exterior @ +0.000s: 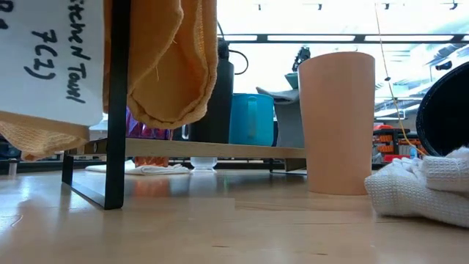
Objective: Stack small to large cups/mugs on shelf
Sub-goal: Put the transparent mug on the shelf
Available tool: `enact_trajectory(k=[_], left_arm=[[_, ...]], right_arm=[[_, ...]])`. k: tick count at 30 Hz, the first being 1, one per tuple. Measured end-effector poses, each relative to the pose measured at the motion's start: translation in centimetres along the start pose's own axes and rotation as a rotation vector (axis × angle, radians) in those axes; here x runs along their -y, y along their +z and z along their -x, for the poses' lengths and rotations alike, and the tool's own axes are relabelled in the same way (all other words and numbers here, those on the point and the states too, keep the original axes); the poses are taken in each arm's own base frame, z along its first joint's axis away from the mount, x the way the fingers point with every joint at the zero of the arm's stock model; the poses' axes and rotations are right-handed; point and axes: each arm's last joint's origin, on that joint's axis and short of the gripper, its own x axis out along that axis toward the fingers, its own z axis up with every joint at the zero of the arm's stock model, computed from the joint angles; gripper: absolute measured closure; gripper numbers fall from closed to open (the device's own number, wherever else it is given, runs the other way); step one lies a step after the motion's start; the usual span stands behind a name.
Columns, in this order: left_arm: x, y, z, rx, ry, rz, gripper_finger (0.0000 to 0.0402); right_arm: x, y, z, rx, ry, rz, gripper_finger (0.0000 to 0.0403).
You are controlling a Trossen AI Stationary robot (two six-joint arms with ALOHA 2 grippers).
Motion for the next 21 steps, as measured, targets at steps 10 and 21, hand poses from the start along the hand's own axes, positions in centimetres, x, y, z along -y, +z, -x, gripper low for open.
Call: enact_trajectory(k=[10, 21], left_arm=[[-0.7, 0.1, -0.1, 0.002, 0.113, 0.061, 0.0206], [-0.5, -0.2, -1.3, -0.029, 0.079, 0.106, 0.0201]], right_arm=[[0.0, 0.0, 0.0, 0.003, 0.001, -0.018, 0.0318], [0.0, 0.1, 0.0, 0.01, 0.002, -0.019, 0.0318]])
